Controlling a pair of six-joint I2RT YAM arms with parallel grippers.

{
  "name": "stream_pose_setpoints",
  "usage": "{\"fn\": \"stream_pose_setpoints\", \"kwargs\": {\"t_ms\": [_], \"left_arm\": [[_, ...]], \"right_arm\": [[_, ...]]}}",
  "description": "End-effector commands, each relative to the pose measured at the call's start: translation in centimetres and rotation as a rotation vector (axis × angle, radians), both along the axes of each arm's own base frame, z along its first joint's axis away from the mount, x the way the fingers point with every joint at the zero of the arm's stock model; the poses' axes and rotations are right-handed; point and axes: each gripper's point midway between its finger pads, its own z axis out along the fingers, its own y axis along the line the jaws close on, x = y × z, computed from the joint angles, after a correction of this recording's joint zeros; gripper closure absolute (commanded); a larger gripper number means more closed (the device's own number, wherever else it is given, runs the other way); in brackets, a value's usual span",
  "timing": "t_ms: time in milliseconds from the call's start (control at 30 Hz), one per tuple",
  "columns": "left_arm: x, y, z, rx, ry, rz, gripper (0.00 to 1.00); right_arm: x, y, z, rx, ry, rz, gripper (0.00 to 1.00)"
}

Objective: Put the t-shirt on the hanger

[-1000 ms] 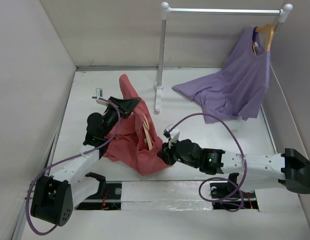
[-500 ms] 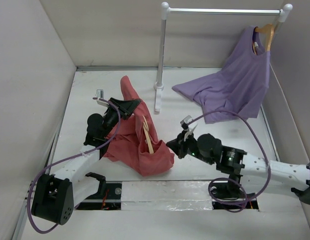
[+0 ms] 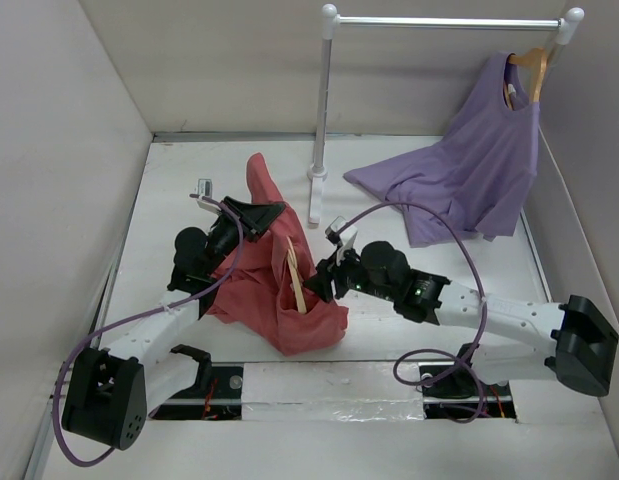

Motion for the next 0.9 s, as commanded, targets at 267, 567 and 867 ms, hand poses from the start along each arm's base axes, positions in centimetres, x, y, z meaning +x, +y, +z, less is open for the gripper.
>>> {"fn": "stream_pose_setpoints", "kwargs": {"t_ms": [267, 567, 867], "left_arm": [[-2.0, -0.9, 2.5, -0.042, -0.122, -0.083, 1.0], [-2.1, -0.7, 2.4, -0.043, -0.134, -0.076, 1.0], [-1.1, -0.4, 3.6, -0.127, -0.174, -0.045, 1.0]], "right_arm": [[1.8, 2.4, 6.2, 0.204, -0.072, 0.071, 1.0], [1.0, -0.1, 11.6, 0.278, -0.11, 0.018, 1.0], [0.0, -1.6, 17.5, 0.333, -0.08, -0.003, 1.0]]}}
